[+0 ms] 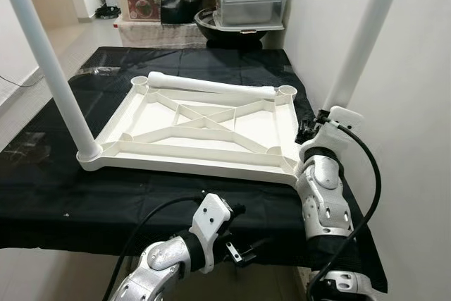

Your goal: Building children table

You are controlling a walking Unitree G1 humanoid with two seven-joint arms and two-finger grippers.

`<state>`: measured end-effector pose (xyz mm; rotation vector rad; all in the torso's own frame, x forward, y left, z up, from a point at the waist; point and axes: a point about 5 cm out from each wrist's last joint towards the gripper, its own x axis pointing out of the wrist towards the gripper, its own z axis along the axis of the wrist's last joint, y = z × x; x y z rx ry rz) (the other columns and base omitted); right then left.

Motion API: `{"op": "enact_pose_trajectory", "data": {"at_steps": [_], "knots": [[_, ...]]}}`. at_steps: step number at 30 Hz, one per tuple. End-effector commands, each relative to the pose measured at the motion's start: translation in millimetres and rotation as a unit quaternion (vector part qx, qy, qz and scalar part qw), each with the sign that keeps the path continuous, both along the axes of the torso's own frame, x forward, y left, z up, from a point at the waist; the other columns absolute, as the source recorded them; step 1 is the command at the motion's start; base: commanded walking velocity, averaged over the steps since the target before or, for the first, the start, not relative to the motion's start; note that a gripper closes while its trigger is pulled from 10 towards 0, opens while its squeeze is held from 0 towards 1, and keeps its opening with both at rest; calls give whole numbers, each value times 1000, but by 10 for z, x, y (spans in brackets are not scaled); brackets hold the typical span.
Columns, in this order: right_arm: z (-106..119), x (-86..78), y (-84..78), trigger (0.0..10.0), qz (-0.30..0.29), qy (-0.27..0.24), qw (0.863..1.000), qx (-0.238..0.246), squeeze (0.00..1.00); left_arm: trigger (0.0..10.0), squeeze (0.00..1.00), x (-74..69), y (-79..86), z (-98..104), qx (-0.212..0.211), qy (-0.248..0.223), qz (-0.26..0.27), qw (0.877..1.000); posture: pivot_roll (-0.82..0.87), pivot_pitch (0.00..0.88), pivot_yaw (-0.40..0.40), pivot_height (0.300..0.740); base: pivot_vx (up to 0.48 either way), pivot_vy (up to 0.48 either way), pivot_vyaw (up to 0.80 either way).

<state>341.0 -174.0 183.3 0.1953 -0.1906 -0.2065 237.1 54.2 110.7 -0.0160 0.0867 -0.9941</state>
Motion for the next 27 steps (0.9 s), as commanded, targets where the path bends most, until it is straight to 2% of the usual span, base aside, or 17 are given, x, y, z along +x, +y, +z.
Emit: {"op": "enact_pose_trajectory", "data": {"at_steps": [1, 4, 7, 8, 11, 12, 13, 14, 15, 17, 18, 19, 21, 24, 25, 26, 27], "knots": [[2, -27, 8, 10000, 69, -16, 997, -6, 0, 10000, 0, 23, 0, -30, 6, 0, 2, 1000, 170, 0, -38, 740, 0, 0, 0], [-27, -51, -123, 10000, 141, -11, 989, -38, 0, 10000, 0, 36, -11, -28, 4, 0, 1, 1000, 161, 0, -37, 740, 0, 0, 0], [-32, -52, -142, 10000, 157, -12, 987, -39, 0, 10000, 0, 41, -13, -29, 3, 0, 2, 1000, 152, 0, -35, 740, 0, 0, 0], [-39, -60, -161, 10000, 199, -8, 979, -32, 0, 10000, 0, 43, -15, -29, 3, 0, 1, 1000, 152, 0, -35, 740, 0, 0, 0], [-45, -67, -173, 10000, 230, -6, 973, -27, 0, 10000, 0, 47, -17, -32, 3, 0, 1, 1000, 147, 0, -30, 740, 0, 0, 0], [-35, -65, -148, 10000, 326, 9, 945, -37, 0, 10000, 0, 55, -18, -38, 3, 1, 0, 1000, 149, 0, -28, 740, 0, 0, 0], [-35, -65, -148, 10000, 326, 9, 945, -37, 0, 10000, 0, 55, -18, -38, 3, 1, 0, 1000, 149, 0, -28, 740, 0, 0, 0], [-5, -60, -126, 10000, 406, 18, 912, -50, 0, 10000, 0, 59, -20, -43, 3, 1, 0, 1000, 158, 0, -33, 740, 0, 0, 0], [-5, -60, -126, 10000, 406, 18, 912, -50, 0, 10000, 0, 59, -20, -43, 3, 1, 0, 1000, 158, 0, -33, 740, 0, 0, 0], [84, -14, -64, 10000, 527, 29, 846, -75, 0, 10000, 0, 65, -26, -52, 3, 0, 1, 1000, 166, 0, -47, 740, 0, 0, 0], [84, -14, -64, 10000, 527, 29, 846, -75, 0, 10000, 0, 65, -26, -52, 3, 0, 1, 1000, 166, 0, -47, 740, 0, 0, 0], [112, 2, -45, 10000, 552, 29, 830, -78, 0, 10000, 0, 64, -28, -54, 2, 0, 2, 1000, 172, 0, -51, 740, 0, 0, 0], [130, 10, -32, 10000, 569, 29, 818, -78, 0, 10000, 0, 64, -28, -55, 2, 0, 2, 1000, 172, 0, -51, 740, 0, 0, 0], [203, 34, 67, 10000, 612, 28, 784, -98, 0, 10000, 0, 50, -22, -59, 2, -1, 3, 1000, 182, 0, -60, 740, 0, 0, 0], [203, 34, 67, 10000, 612, 28, 784, -98, 0, 10000, 0, 50, -22, -59, 2, -1, 3, 1000, 182, 0, -60, 740, 0, 0, 0], [210, 29, 110, 10000, 627, 31, 771, -108, 0, 10000, 0, 41, -21, -61, 2, 0, 3, 1000, 184, 0, -65, 740, 0, 0, 0], [210, 29, 110, 10000, 627, 31, 771, -108, 0, 10000, 0, 41, -21, -61, 2, 0, 3, 1000, 184, 0, -65, 740, 0, 0, 0]]}}
